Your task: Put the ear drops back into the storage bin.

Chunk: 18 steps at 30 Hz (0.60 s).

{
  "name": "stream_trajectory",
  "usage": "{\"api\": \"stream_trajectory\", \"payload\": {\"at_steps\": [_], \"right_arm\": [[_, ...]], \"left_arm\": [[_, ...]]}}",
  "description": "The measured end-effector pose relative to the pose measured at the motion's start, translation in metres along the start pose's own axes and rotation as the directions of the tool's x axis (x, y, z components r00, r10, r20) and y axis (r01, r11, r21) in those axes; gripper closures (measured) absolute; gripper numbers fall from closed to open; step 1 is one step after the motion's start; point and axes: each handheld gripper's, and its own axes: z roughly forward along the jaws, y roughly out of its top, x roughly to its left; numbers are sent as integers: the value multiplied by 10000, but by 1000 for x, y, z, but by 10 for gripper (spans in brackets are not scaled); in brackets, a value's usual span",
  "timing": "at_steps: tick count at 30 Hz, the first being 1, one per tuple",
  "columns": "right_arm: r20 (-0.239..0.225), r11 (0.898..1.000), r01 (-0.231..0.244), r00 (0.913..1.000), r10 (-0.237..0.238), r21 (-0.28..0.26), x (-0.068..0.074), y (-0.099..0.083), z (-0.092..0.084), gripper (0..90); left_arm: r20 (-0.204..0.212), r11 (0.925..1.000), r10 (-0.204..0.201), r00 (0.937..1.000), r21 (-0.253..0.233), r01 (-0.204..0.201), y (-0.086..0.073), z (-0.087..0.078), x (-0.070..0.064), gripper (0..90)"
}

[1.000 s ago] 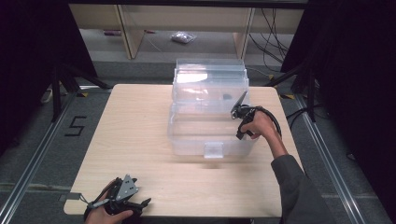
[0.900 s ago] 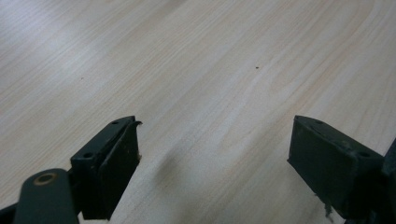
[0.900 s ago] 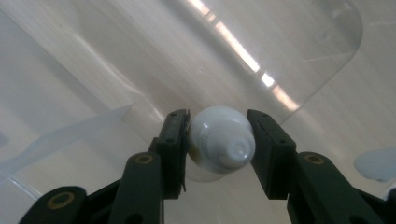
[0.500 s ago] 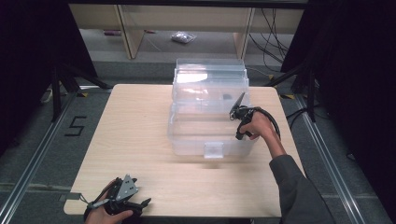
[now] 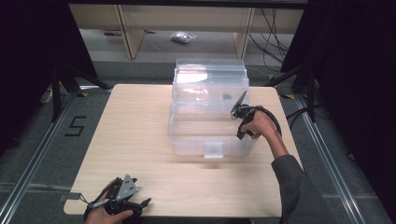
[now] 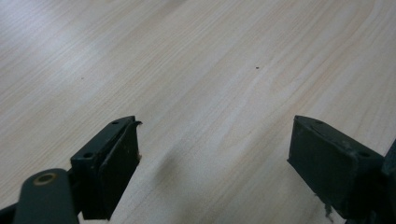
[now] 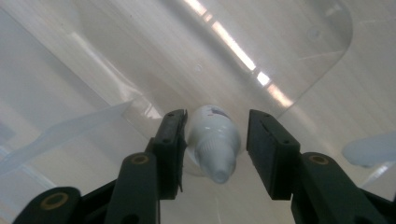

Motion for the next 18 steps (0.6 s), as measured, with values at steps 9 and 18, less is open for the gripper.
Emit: {"api": "stream_trajectory", "payload": {"at_steps": [9, 18], "right_arm": [[307, 9955, -6, 9995, 35, -953, 8, -1, -24, 400], [-27, 9775, 107, 9999, -115, -2108, 17, -4, -39, 316]], "left_arm": [[2, 10000, -20, 10000, -65, 20, 0, -1, 1, 157], [-34, 9999, -54, 10000, -92, 54, 0, -2, 0, 157]]}}
